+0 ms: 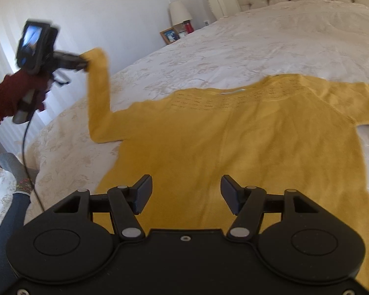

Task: Fold small clothes
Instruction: 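Grasp the sleeve cuff with the left gripper and fold it across the body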

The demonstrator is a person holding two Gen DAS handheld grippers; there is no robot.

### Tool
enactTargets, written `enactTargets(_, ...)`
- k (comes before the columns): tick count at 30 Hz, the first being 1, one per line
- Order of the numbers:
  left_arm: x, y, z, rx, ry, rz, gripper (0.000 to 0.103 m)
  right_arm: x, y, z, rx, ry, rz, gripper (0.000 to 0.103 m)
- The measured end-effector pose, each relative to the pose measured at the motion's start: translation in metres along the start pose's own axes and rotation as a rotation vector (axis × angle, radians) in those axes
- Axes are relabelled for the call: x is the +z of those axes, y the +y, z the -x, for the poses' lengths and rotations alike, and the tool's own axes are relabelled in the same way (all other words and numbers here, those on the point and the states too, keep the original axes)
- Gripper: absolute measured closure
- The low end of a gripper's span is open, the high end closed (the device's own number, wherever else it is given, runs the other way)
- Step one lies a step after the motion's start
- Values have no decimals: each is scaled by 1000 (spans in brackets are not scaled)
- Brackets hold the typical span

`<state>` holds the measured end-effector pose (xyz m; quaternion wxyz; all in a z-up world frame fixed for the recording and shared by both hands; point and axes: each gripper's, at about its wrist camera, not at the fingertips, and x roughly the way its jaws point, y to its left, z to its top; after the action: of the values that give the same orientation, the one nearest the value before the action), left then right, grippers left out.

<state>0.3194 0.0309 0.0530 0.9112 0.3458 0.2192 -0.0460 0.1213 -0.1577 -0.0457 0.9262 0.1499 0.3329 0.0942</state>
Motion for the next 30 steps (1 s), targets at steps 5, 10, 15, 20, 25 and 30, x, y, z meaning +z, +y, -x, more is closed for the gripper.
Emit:
enactTargets(5,22,-74,10,-327,-71,92,76,-3,-13,9,-35,-7,-15,37)
enactTargets(10,5,-77,14,-441,-131,237,59,-1,-23,10,-53,-12,-19,37)
enactTargets(15,-30,-56,5,-406,-18,409,54,7,-23,-3,-55,-13,-3,37)
enactTargets(20,-83,-60,0,-371,146,498,54,24,-19,-27,-61,-22,49,37)
enactTargets(25,-131,-70,-2,-383,226,550,53,45,-2,-59,-50,-28,159,40)
enactTargets(30,-138,-77,0,-350,177,565,47,52,19,-100,-51,-2,298,49)
